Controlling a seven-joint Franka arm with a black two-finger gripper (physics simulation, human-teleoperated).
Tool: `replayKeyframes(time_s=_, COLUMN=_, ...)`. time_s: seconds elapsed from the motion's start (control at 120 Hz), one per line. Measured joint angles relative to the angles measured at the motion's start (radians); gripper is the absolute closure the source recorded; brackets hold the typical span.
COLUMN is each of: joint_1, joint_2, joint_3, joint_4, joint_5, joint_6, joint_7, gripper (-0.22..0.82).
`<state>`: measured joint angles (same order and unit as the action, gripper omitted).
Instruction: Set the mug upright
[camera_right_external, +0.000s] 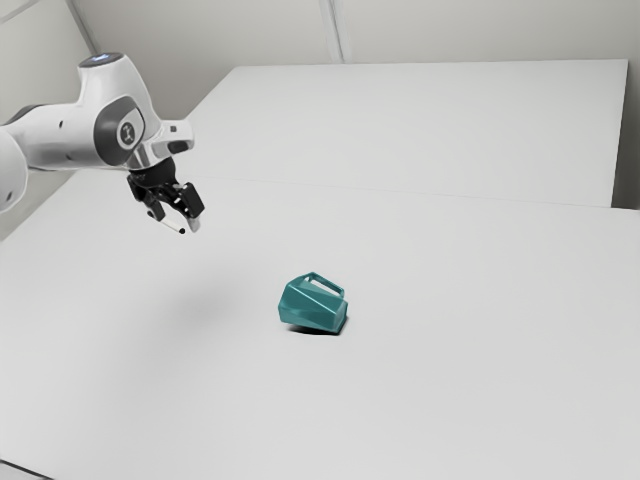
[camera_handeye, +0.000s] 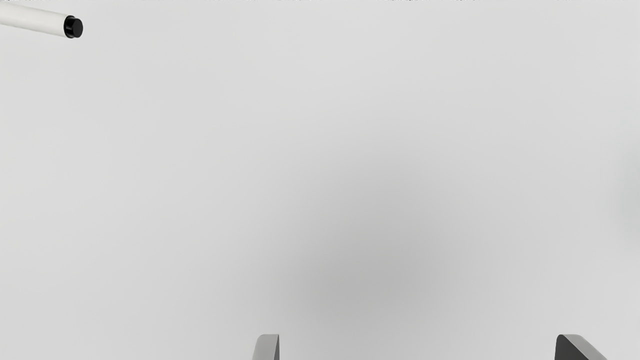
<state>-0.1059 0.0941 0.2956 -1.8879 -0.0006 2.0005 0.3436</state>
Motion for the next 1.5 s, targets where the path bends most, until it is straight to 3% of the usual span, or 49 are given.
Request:
replayKeyframes(time_s=0.15, joint_1=-0.001, joint_2=-0.002, joint_3=0.011, joint_4=-0.002, joint_5=-0.062, joint_6=0.015, joint_7=0.002, gripper=0.00)
replayKeyframes(time_s=0.375, joint_1=0.003, joint_2=-0.016, joint_3=0.025, joint_4=-0.130, joint_5=-0.380, joint_6=0.025, joint_7=0.033, gripper=0.00)
replayKeyframes(time_s=0.658, joint_1=-0.005, joint_2=0.056, joint_3=0.036, joint_4=-0.179, joint_5=-0.693, joint_6=-0.048, joint_7=0.128, gripper=0.00)
replayKeyframes(time_s=0.967, joint_1=-0.022, joint_2=0.133, joint_3=0.036, joint_4=-0.168, joint_5=-0.826, joint_6=-0.130, joint_7=0.236, gripper=0.00)
replayKeyframes(time_s=1.5, joint_1=-0.106, joint_2=0.234, joint_3=0.036, joint_4=-0.102, joint_5=-0.955, joint_6=-0.158, joint_7=0.357, gripper=0.00)
